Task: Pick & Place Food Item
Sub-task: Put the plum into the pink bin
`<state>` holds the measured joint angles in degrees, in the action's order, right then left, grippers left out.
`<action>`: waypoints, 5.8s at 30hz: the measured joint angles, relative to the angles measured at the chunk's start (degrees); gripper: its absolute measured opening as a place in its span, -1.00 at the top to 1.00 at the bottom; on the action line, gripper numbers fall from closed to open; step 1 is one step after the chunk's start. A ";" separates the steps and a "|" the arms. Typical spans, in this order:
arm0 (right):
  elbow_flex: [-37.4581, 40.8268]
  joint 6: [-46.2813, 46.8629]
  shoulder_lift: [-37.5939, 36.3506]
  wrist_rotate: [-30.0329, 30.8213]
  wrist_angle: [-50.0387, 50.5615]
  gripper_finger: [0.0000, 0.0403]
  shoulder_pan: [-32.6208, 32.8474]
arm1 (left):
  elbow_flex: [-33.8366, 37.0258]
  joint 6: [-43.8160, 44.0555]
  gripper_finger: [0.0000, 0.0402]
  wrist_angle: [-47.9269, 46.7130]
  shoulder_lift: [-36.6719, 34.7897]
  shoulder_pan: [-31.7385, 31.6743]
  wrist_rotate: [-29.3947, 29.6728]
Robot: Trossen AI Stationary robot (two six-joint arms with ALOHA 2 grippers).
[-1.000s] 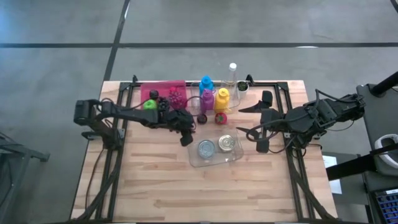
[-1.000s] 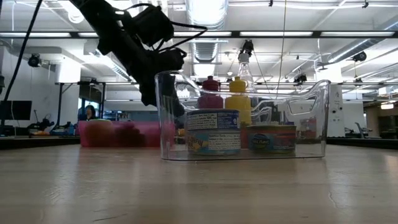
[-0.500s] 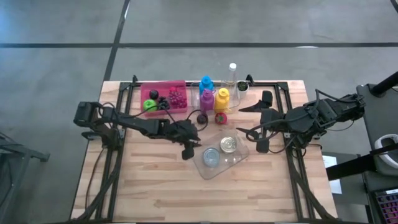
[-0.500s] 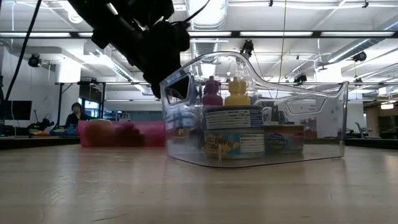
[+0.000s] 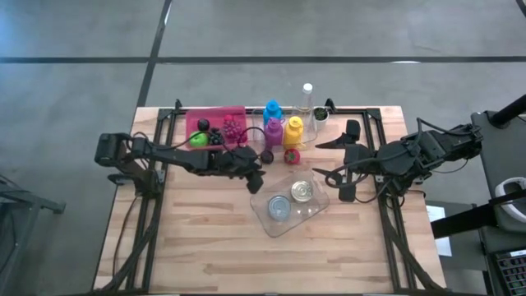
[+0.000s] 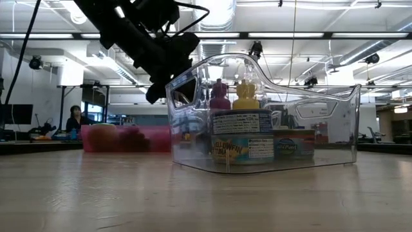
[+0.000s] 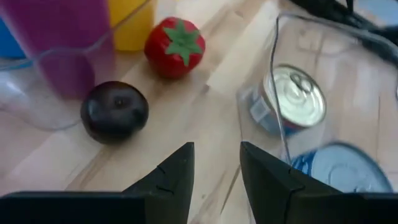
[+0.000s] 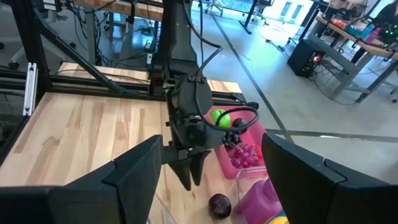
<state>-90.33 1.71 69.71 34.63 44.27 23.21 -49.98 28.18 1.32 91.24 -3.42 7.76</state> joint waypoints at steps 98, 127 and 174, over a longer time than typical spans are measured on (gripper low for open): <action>0.12 -0.23 0.02 -0.09 -0.02 -0.46 0.00 | -31.25 28.90 -0.12 -31.62 27.95 -5.11 15.43; 0.12 -0.23 0.02 -0.09 -0.04 -0.57 -0.01 | -31.18 29.80 -0.06 -49.52 11.36 -2.95 12.72; 0.12 -0.37 0.00 2.91 -0.04 -0.60 -0.01 | -14.46 21.63 -0.46 -42.17 1.97 -27.85 24.16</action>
<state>-90.21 1.34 69.71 37.54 44.23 23.20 -64.44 49.81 -40.85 93.21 -31.27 31.92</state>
